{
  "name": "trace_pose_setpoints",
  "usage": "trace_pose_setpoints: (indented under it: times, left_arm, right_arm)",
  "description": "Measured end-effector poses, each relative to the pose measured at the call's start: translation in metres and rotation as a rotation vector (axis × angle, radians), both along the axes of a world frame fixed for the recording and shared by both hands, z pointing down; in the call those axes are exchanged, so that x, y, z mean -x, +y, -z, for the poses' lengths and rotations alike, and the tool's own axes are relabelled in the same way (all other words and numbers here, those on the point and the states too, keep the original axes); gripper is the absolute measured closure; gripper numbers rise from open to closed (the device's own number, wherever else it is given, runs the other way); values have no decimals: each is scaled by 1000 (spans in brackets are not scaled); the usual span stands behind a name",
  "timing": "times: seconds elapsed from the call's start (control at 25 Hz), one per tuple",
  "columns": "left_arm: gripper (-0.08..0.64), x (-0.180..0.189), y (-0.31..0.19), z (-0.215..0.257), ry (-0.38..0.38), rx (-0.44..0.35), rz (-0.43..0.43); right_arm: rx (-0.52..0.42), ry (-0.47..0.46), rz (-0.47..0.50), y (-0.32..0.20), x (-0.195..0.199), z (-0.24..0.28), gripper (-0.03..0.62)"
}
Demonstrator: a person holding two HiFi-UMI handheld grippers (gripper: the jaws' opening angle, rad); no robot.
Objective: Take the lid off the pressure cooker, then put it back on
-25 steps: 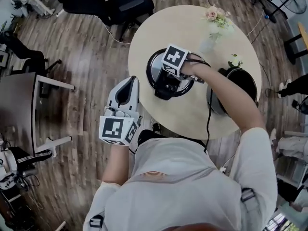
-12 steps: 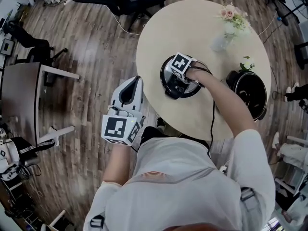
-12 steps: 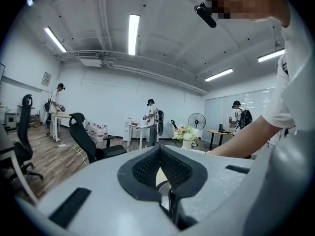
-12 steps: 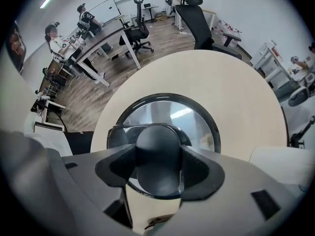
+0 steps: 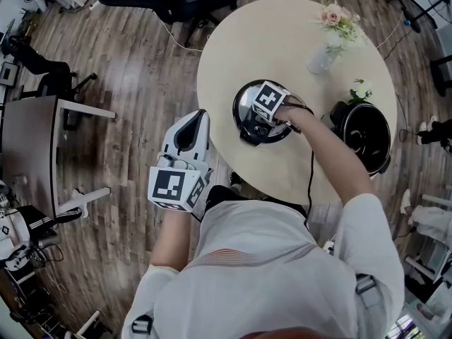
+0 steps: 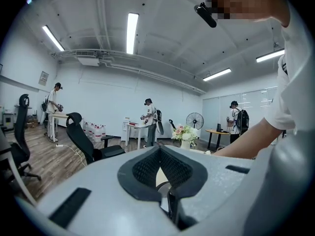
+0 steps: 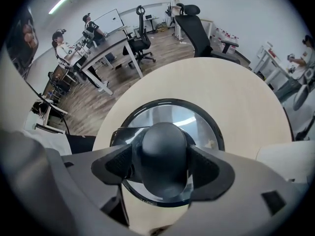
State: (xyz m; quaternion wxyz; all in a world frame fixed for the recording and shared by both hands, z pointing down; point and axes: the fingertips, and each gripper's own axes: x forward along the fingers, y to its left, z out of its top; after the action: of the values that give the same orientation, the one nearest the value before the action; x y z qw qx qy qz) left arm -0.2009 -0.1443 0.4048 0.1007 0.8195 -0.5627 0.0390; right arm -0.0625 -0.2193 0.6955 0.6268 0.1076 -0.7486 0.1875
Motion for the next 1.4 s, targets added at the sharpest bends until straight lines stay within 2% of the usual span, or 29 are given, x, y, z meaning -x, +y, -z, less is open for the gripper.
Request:
trace_pose_setpoints:
  times: [0.08,0.16,0.36,0.52,0.8,0.88,0.92,1.0,1.08,1.2,1.4]
  left_arm:
    - [554,1,-1,1,1,-5,-2]
    - [554,2,-4,2,1,-10,-2]
    - [554,0,-9,9,6,-28,-9]
    - [554,-7,-14,19,6,-52,-25]
    - [554,-34,-21,32,8,-79,-77]
    - [554,-40,-22,34,8,-84,-91]
    - [554,-42,-22,36,9,-86,-96]
    - [554,-48,-21,37,10,-91,-103]
    - [554,-51,-21,38,12,-95,-109]
    - [554,-54,-22,40,16,-97,-112]
    - [554,-60,-20,39,13,-95,-119]
  right_arm:
    - [-44,-62,-29,-2,3,13,235]
    - [-126,-162,-75,-10,8,40,232]
    - [-382,-497,-217,-24,12,152,232]
    - [-571,-761,-331,-13,-8,243,233]
    - [-815,-1018,-459,19,-65,338,238]
    - [-879,-1047,-478,28,-79,355,251]
    - [-911,-1046,-485,32,-86,361,290]
    - [-962,-1039,-496,39,-97,370,414]
    - [-983,-1043,-498,44,-102,376,446]
    - [-1015,-1038,-503,48,-106,384,580]
    - [-1015,-1028,-505,53,-107,382,591]
